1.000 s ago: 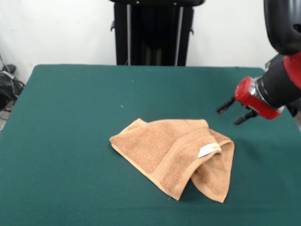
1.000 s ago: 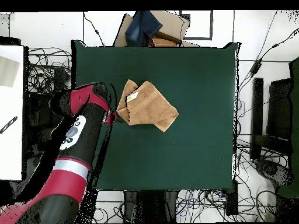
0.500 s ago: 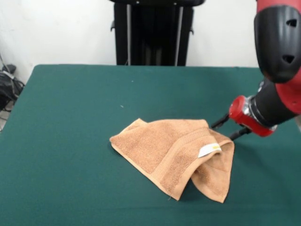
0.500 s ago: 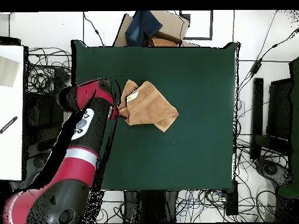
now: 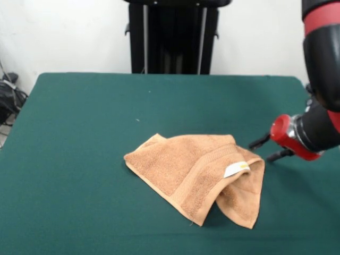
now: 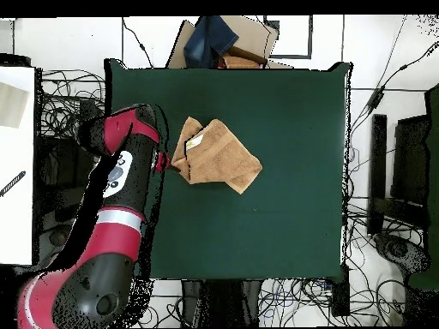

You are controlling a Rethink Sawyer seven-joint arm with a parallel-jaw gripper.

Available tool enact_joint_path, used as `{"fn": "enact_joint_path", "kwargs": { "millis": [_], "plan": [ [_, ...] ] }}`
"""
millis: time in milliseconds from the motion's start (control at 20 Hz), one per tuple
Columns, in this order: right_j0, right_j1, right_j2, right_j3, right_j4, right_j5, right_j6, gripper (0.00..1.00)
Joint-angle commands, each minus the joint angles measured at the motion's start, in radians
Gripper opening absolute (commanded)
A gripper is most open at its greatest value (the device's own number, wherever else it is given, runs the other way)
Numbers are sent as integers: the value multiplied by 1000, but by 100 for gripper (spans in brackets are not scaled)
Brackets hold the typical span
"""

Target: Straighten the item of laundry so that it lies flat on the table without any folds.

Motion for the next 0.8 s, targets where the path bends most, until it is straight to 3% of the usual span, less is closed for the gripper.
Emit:
{"fn": "enact_joint_path", "kwargs": {
  "millis": [50, 450, 800],
  "plan": [
    [-36, 81, 58, -153, 51, 85, 222, 100],
    [-42, 84, 52, -176, 31, 47, 195, 100],
    [-97, 105, 40, -257, 10, 206, 40, 100]
  ]
}}
